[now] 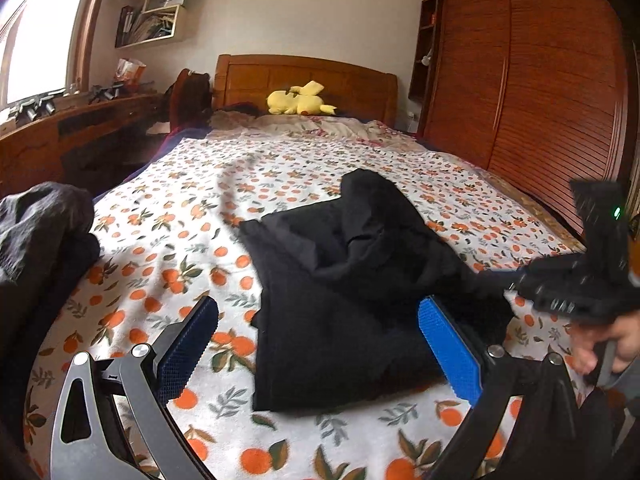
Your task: Fold large clothes
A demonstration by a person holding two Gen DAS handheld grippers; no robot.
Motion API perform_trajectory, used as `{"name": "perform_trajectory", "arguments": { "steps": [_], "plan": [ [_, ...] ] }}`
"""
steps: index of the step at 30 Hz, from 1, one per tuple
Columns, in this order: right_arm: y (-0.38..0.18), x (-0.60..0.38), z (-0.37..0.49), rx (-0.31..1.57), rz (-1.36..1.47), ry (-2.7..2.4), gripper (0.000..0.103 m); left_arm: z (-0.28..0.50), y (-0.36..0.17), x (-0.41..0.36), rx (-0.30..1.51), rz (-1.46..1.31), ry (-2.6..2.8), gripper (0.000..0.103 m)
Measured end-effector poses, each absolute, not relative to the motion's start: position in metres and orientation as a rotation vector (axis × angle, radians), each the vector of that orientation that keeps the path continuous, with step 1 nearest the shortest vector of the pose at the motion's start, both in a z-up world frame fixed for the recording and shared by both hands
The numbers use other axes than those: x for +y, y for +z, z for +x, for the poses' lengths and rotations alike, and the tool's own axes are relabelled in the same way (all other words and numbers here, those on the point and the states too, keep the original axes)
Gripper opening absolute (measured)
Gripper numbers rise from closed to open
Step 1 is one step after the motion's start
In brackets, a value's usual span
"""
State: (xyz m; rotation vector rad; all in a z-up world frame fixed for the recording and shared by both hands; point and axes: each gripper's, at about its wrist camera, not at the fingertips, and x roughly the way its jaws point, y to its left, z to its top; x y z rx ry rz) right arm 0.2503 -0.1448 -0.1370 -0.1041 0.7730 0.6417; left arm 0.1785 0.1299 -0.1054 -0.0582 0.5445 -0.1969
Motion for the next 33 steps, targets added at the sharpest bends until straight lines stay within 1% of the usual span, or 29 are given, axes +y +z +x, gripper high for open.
{"name": "perform_trajectory", "arguments": {
  "steps": [1,2,3,5,7,8,16,22,24,25,26,27,28,29,30,32,33],
  "plan": [
    [-0.14,-0.145,0.25,0.776,-0.099,0.645,0.002,0.179,-0.103,0.127,0.542,-0.058,-0.203,0.096],
    [-0.144,-0.145,0.25,0.782,-0.093,0.651,0.002,0.181,-0.101,0.123,0.54,-0.062,-0.218,0.089],
    [-0.147,-0.144,0.25,0.787,-0.091,0.654,0.002,0.184,-0.099,0.118,0.547,-0.066,-0.233,0.086],
    [-0.153,-0.141,0.25,0.791,-0.094,0.662,0.002,0.19,-0.096,0.109,0.562,-0.057,-0.247,0.07],
    [-0.158,-0.14,0.249,0.792,-0.088,0.669,0.002,0.196,-0.097,0.099,0.578,-0.034,-0.246,0.06],
    [-0.16,-0.141,0.25,0.792,-0.079,0.672,0.002,0.2,-0.099,0.093,0.59,-0.02,-0.244,0.058],
    [-0.162,-0.143,0.25,0.783,-0.06,0.687,0.002,0.222,-0.129,0.087,0.67,-0.021,-0.214,0.058],
    [-0.159,-0.138,0.247,0.772,-0.087,0.666,0.002,0.224,-0.143,0.092,0.698,-0.025,-0.225,0.028],
    [-0.157,-0.138,0.247,0.771,-0.082,0.66,0.002,0.224,-0.145,0.092,0.699,-0.018,-0.233,0.023],
    [-0.155,-0.138,0.246,0.77,-0.078,0.657,0.003,0.224,-0.146,0.091,0.7,-0.011,-0.237,0.018],
    [-0.152,-0.139,0.245,0.762,-0.078,0.645,0.005,0.223,-0.146,0.09,0.696,-0.003,-0.237,0.014],
    [-0.148,-0.14,0.243,0.748,-0.084,0.627,0.019,0.222,-0.145,0.089,0.689,0.005,-0.236,0.013],
    [-0.144,-0.142,0.242,0.734,-0.086,0.612,0.049,0.22,-0.142,0.089,0.678,0.015,-0.23,0.012],
    [-0.138,-0.146,0.239,0.706,-0.077,0.601,0.064,0.219,-0.14,0.089,0.667,0.015,-0.227,0.012],
    [-0.133,-0.149,0.236,0.681,-0.063,0.606,0.074,0.218,-0.138,0.089,0.657,0.012,-0.226,0.012],
    [-0.121,-0.154,0.231,0.655,-0.063,0.591,0.075,0.215,-0.131,0.089,0.636,0.009,-0.224,0.011],
    [-0.116,-0.156,0.228,0.641,-0.065,0.582,0.079,0.213,-0.128,0.089,0.627,0.008,-0.224,0.011]
  ]
}}
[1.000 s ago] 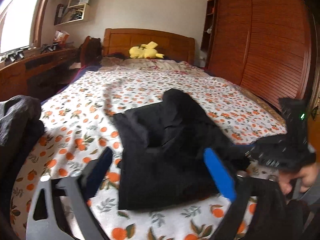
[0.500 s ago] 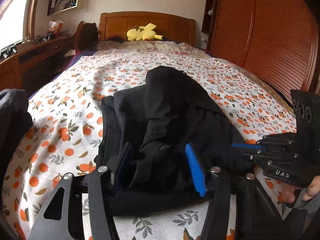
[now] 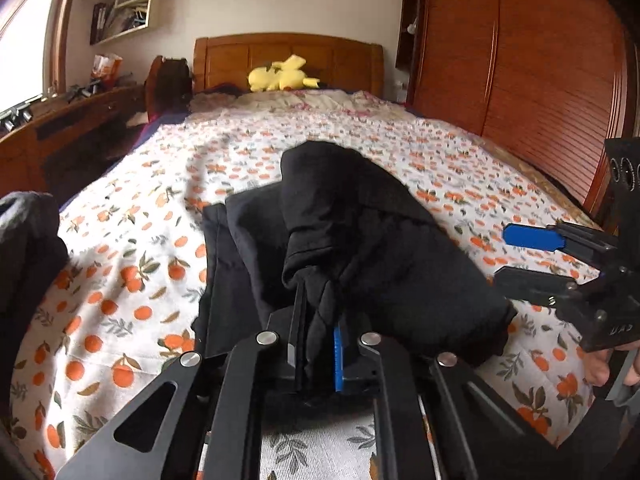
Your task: Fold large clothes
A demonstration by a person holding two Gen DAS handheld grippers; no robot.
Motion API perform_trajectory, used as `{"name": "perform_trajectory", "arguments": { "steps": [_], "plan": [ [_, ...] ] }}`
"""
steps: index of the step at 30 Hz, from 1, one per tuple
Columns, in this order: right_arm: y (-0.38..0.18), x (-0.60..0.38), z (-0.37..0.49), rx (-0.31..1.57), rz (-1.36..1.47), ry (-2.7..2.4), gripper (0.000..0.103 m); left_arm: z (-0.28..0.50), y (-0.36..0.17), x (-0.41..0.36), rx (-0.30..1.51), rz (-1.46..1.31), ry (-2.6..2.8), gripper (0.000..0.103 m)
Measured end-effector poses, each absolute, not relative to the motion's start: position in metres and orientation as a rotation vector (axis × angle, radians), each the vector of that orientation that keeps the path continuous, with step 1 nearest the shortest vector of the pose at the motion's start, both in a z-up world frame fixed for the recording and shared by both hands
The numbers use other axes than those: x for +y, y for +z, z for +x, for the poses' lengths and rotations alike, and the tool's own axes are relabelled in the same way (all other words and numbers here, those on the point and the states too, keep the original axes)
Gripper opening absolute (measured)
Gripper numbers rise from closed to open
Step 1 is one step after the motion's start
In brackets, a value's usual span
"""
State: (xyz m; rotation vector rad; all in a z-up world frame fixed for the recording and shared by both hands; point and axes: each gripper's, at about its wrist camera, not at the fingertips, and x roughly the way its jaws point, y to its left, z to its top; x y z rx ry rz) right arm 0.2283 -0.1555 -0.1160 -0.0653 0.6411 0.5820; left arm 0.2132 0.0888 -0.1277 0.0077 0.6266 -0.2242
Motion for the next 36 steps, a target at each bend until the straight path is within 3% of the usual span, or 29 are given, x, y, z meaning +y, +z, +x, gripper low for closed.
{"name": "perform_trajectory", "arguments": {
  "steps": [1,3,16,30,32,33,34,36],
  "plan": [
    [-0.112,-0.157,0.227,0.63,-0.065,0.576,0.088,0.212,-0.125,0.089,0.62,0.007,-0.225,0.011],
    [-0.1,-0.164,0.22,0.586,-0.056,0.551,0.096,0.21,-0.117,0.092,0.603,0.006,-0.225,0.011],
    [-0.069,-0.191,0.213,0.53,-0.031,0.509,0.096,0.203,-0.102,0.108,0.601,0.02,-0.189,0.01],
    [-0.068,-0.189,0.21,0.514,-0.043,0.512,0.096,0.209,-0.135,0.132,0.659,0.025,-0.152,0.01],
    [-0.07,-0.184,0.211,0.534,-0.062,0.529,0.082,0.211,-0.138,0.135,0.662,0.021,-0.152,0.011],
    [-0.072,-0.182,0.213,0.547,-0.074,0.524,0.061,0.211,-0.14,0.137,0.664,0.017,-0.153,0.011],
    [-0.074,-0.179,0.214,0.556,-0.081,0.519,0.054,0.212,-0.14,0.138,0.664,0.014,-0.153,0.011],
    [-0.078,-0.176,0.216,0.567,-0.084,0.524,0.052,0.213,-0.142,0.142,0.665,0.004,-0.154,0.011]
  ]
}}
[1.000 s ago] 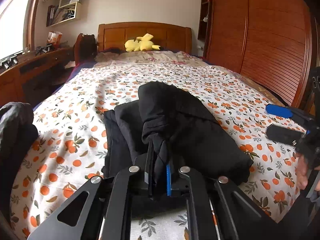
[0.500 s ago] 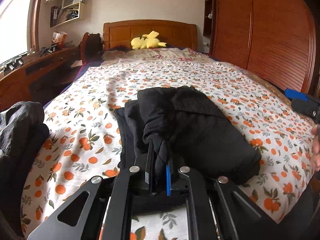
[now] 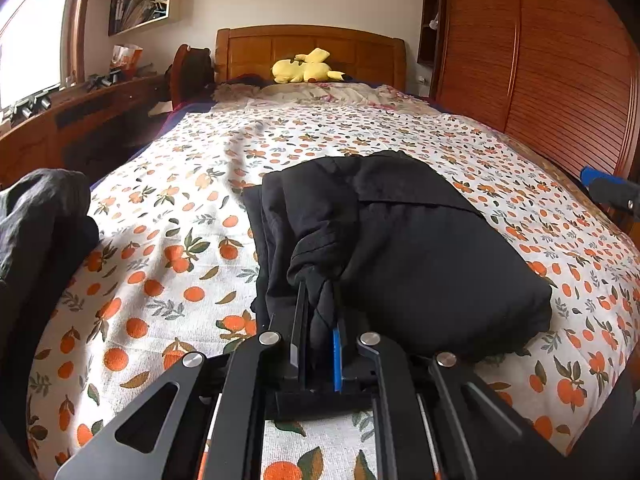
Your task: Fold large clothes
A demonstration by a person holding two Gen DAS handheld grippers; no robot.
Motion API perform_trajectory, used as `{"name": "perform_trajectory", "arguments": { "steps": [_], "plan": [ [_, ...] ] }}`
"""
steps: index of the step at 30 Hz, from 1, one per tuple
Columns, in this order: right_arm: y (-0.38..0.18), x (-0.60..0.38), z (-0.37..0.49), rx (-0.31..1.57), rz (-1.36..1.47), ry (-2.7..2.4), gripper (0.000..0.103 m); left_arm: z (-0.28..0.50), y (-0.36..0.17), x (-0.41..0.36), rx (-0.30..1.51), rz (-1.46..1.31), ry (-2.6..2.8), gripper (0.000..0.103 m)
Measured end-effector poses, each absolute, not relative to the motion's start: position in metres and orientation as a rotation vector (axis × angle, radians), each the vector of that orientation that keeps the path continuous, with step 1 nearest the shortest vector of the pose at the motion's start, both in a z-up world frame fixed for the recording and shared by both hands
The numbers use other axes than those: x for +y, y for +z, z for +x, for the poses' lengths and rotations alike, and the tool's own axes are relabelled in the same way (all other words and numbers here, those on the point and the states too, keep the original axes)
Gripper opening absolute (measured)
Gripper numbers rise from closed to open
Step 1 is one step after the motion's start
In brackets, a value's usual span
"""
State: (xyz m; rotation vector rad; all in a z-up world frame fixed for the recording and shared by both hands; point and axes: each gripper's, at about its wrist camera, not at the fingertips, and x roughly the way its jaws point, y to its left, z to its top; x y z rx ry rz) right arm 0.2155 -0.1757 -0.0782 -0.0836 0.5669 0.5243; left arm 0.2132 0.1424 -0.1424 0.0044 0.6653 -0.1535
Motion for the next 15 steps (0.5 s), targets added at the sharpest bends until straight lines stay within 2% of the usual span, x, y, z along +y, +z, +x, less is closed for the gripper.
{"name": "perform_trajectory", "arguments": {
  "steps": [2,3,4,9,15],
  "plan": [
    [-0.082,-0.171,0.216,0.573,-0.101,0.516,0.036,0.214,-0.144,0.145,0.667,0.0,-0.152,0.011],
    [-0.083,-0.17,0.217,0.578,-0.108,0.512,0.022,0.214,-0.145,0.145,0.668,0.0,-0.15,0.011],
    [-0.085,-0.168,0.218,0.583,-0.112,0.511,0.015,0.214,-0.146,0.145,0.669,0.002,-0.15,0.011],
    [-0.09,-0.161,0.22,0.593,-0.131,0.513,0.001,0.213,-0.148,0.146,0.668,0.009,-0.148,0.011],
    [-0.091,-0.154,0.225,0.592,-0.14,0.516,0.0,0.212,-0.149,0.149,0.671,-0.002,-0.153,0.011]
  ]
}}
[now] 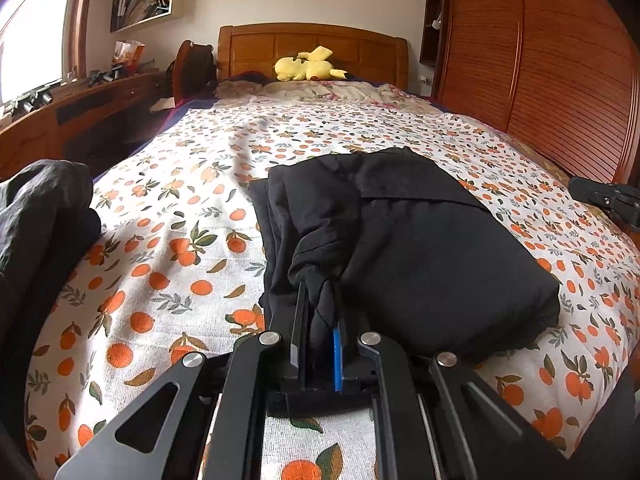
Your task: Fold large clothes
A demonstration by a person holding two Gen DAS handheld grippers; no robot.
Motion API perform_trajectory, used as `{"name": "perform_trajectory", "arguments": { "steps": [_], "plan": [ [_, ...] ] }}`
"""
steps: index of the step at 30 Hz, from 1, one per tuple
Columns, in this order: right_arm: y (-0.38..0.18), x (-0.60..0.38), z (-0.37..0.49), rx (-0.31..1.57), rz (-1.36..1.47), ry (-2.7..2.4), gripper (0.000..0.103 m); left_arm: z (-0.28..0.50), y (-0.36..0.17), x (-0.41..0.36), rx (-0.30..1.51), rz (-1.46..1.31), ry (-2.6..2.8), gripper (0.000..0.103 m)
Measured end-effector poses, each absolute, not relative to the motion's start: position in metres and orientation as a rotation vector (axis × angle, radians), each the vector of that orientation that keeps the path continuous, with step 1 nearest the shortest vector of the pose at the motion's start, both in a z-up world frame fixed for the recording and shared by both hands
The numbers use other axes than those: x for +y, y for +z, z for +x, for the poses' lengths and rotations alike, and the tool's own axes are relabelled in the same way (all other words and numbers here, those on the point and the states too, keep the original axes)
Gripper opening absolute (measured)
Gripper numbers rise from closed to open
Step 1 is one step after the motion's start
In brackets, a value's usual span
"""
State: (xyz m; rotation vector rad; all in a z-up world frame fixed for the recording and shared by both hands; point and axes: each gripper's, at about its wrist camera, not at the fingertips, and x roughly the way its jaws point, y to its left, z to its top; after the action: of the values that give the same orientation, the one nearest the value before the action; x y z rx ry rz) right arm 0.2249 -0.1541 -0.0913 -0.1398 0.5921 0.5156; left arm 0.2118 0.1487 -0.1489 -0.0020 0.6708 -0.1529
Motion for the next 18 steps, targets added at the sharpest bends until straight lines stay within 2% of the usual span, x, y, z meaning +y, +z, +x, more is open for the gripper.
{"name": "perform_trajectory", "arguments": {
  "steps": [14,15,16,17,18],
  "plan": [
    [-0.108,-0.131,0.256,0.623,-0.146,0.531,0.0,0.211,-0.152,0.155,0.679,-0.003,-0.16,0.011],
    [-0.11,-0.13,0.262,0.63,-0.145,0.532,0.007,0.211,-0.153,0.155,0.679,-0.003,-0.16,0.011],
    [-0.113,-0.128,0.269,0.641,-0.146,0.534,0.042,0.211,-0.153,0.155,0.679,-0.003,-0.16,0.011],
    [-0.117,-0.125,0.28,0.649,-0.139,0.547,0.064,0.211,-0.153,0.156,0.68,-0.004,-0.16,0.011],
    [-0.119,-0.124,0.287,0.643,-0.132,0.562,0.097,0.211,-0.153,0.156,0.68,-0.004,-0.16,0.011]
  ]
}}
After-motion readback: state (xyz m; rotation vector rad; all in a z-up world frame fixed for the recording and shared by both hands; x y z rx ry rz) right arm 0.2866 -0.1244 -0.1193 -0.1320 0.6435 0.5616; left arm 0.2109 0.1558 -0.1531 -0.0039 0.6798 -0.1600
